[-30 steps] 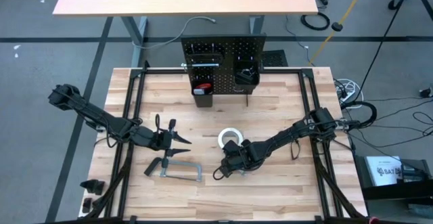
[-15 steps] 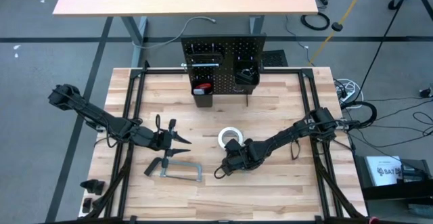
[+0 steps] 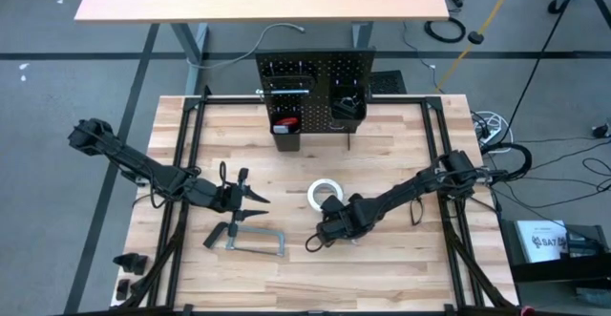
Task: Hang tools onto peg board
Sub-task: Put the silver wrench into the left black tool bin
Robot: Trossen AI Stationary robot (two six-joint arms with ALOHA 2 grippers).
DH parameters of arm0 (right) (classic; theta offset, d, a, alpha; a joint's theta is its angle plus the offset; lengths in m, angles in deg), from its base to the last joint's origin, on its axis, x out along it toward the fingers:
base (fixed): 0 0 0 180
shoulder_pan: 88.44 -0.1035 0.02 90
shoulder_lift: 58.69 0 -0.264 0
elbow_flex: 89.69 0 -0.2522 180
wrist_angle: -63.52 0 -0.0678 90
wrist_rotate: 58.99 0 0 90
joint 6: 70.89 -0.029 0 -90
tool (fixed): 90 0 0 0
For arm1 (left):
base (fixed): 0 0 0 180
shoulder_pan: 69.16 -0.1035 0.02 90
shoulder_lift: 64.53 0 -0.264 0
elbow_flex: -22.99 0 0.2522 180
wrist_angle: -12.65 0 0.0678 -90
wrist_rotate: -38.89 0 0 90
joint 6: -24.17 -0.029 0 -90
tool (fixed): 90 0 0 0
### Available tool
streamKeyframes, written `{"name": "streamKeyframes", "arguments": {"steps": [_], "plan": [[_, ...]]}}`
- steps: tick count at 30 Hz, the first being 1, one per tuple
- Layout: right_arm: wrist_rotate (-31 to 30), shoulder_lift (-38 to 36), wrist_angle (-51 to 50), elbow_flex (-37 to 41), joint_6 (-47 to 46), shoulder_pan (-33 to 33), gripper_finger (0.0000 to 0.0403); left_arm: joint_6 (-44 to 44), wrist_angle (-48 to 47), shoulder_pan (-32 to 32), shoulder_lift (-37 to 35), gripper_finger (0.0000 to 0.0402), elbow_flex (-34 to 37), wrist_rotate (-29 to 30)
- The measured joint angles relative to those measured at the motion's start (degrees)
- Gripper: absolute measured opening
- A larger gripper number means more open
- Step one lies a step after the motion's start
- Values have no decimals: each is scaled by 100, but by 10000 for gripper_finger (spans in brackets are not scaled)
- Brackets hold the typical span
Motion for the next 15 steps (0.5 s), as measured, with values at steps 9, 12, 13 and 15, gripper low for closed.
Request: {"name": "streamKeyframes", "arguments": {"steps": [9, 12, 13, 15], "plan": [[-250, -504, -59, 25, 159, -21, 2, -1, -4, 1, 2, 127, 0, 0], [-253, -495, -55, 27, 146, -23, 0, -1, -5, 0, 2, 127, 0, 0], [-256, -496, -41, 25, 137, -23, 0, -1, -11, 0, 2, 127, 0, 0], [-274, -497, -9, 23, 128, -37, 0, -1, -15, 1, 2, 127, 0, 0]]}}
